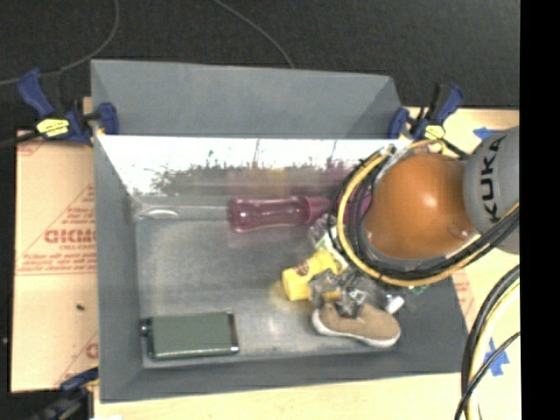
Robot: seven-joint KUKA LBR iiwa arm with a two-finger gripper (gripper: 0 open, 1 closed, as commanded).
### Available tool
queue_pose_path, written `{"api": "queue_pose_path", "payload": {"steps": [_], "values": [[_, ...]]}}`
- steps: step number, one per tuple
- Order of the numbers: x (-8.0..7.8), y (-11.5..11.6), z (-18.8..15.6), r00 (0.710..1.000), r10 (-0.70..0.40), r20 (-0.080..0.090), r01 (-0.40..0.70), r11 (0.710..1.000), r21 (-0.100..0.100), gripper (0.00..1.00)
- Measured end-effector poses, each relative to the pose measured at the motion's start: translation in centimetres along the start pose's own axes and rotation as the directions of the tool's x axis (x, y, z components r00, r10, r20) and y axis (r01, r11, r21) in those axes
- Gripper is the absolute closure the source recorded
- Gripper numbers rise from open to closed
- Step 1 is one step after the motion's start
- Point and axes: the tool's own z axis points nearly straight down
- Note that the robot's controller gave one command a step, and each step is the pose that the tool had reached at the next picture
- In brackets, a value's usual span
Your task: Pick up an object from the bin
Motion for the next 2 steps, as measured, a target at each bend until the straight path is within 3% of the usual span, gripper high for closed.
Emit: {"api": "queue_pose_path", "payload": {"steps": [1,2], "values": [[-1.0,2.9,-2.9,1.0,-0.017,-0.011,0.017,1.0,-0.002,1.0],[-0.4,0.3,-3.7,1.0,0.006,0.003,-0.006,1.0,0.003,1.0]]}}
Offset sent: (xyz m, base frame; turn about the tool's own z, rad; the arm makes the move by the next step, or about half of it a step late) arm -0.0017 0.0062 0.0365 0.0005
